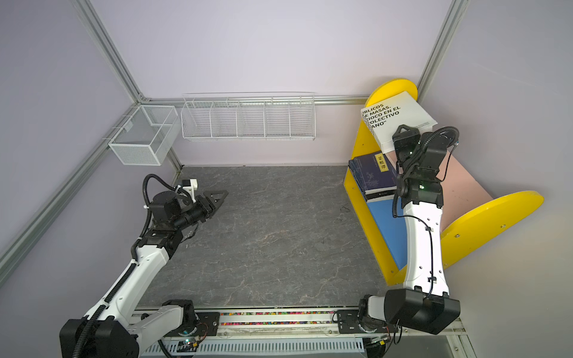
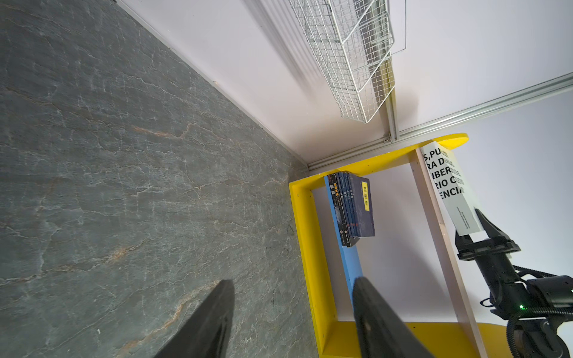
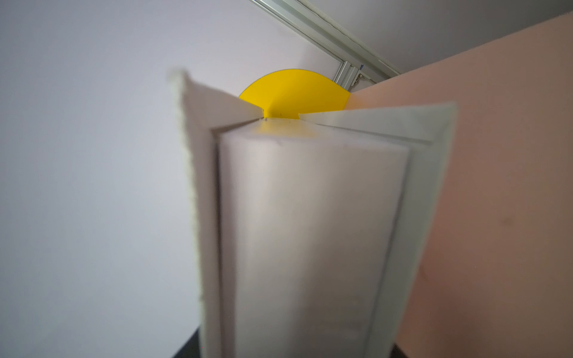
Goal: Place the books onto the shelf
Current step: 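Lower the white book flat onto the pink top shelf with the right gripper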
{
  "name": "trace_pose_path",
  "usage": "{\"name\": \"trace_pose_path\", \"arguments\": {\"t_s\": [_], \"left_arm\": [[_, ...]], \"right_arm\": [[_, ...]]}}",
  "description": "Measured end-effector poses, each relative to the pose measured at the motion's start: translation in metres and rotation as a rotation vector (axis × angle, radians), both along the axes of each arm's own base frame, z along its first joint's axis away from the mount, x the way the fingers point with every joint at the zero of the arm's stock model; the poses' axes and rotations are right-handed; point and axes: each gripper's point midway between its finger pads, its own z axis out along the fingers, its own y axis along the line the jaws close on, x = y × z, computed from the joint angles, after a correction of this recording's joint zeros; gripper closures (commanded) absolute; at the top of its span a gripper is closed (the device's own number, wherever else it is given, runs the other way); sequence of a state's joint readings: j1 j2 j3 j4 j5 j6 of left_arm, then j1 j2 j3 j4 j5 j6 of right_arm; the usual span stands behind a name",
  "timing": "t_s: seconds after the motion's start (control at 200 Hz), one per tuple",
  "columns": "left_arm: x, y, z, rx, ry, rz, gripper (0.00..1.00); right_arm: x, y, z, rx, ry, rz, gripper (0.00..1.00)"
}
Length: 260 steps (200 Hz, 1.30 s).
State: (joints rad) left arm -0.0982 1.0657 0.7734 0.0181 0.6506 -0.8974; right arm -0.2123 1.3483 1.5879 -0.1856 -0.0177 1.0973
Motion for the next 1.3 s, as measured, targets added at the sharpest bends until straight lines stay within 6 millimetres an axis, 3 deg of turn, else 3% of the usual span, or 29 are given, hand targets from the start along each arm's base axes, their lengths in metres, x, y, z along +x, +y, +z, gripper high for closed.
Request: {"name": "trace_pose_path", "arguments": {"t_s": [0.32,0.59,0.91,1.07,1.3], "left_arm": [[0.004,0.000,-0.010,-0.009,0.021,0.003,0.38],[0.005,-0.001,-0.014,-0.016,0.031,0.005,0.38],[0.004,-0.001,-0.020,-0.024,0.041,0.007,0.38],[0.004,-0.001,-0.019,-0.026,0.035,0.008,0.38],[0.003,0.000,-0.025,-0.031,0.050,0.010,0.38]], "right_arm": [[0.000,-0.005,-0.005,0.045,-0.020,0.004,0.54],[-0.004,-0.018,-0.001,0.015,-0.009,-0.043,0.21],[-0.013,-0.029,0.001,-0.080,0.102,-0.111,0.04],[-0.008,-0.030,0.001,-0.121,0.127,-0.105,0.03],[-0.019,-0.034,-0.003,-0.203,0.187,-0.134,0.03]]}}
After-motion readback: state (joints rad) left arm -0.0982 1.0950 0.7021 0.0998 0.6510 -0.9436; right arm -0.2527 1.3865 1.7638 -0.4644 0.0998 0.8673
